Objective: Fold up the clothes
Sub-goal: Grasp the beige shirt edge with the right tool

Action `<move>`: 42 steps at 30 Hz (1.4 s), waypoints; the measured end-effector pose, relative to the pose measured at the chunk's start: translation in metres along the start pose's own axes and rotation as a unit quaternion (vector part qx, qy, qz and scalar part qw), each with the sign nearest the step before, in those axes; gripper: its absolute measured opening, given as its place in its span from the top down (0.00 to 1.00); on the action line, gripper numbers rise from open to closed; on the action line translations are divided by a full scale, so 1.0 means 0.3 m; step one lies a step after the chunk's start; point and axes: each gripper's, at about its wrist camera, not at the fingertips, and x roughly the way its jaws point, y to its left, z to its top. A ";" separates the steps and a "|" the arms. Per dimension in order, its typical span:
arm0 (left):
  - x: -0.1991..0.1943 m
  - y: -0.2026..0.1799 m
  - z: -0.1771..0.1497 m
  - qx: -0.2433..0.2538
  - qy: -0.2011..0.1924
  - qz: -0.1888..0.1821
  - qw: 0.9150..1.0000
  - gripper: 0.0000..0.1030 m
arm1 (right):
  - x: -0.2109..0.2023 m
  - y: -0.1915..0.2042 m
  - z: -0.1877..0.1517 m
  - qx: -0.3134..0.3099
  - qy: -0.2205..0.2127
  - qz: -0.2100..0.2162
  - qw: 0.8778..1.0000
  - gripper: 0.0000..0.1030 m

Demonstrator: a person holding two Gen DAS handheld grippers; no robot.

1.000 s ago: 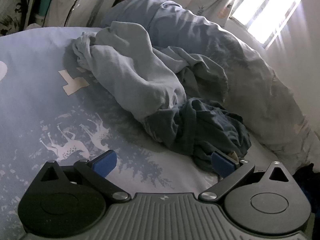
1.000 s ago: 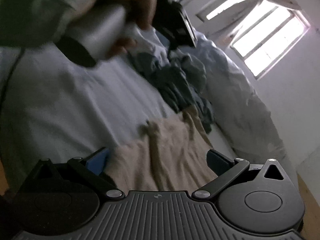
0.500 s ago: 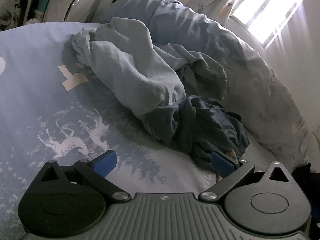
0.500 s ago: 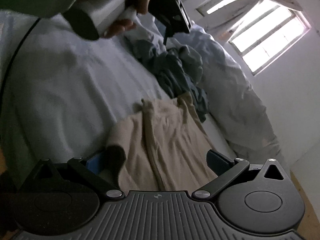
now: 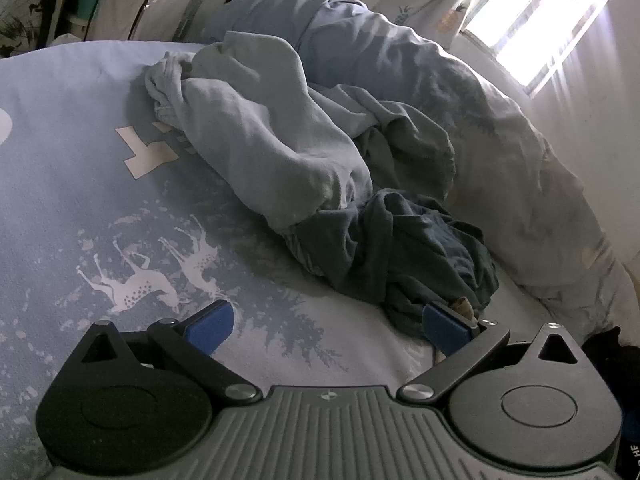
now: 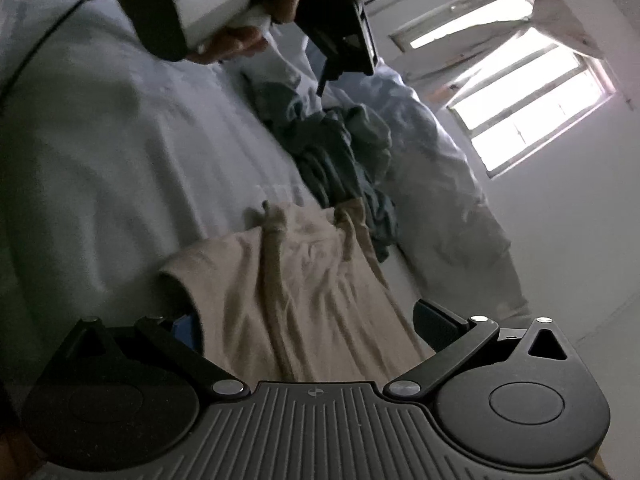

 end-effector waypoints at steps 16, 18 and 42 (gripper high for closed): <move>0.007 0.000 0.000 0.000 0.004 -0.003 1.000 0.00 | 0.103 -0.045 0.050 0.039 0.007 0.095 0.995 0.50; 0.008 0.001 0.001 -0.001 0.005 -0.002 1.000 0.00 | 0.100 -0.049 0.044 0.040 0.006 0.092 0.995 0.50; 0.185 -0.053 -0.065 0.055 0.117 -0.140 0.982 0.00 | 0.090 -0.292 0.025 0.240 0.001 0.213 0.947 0.92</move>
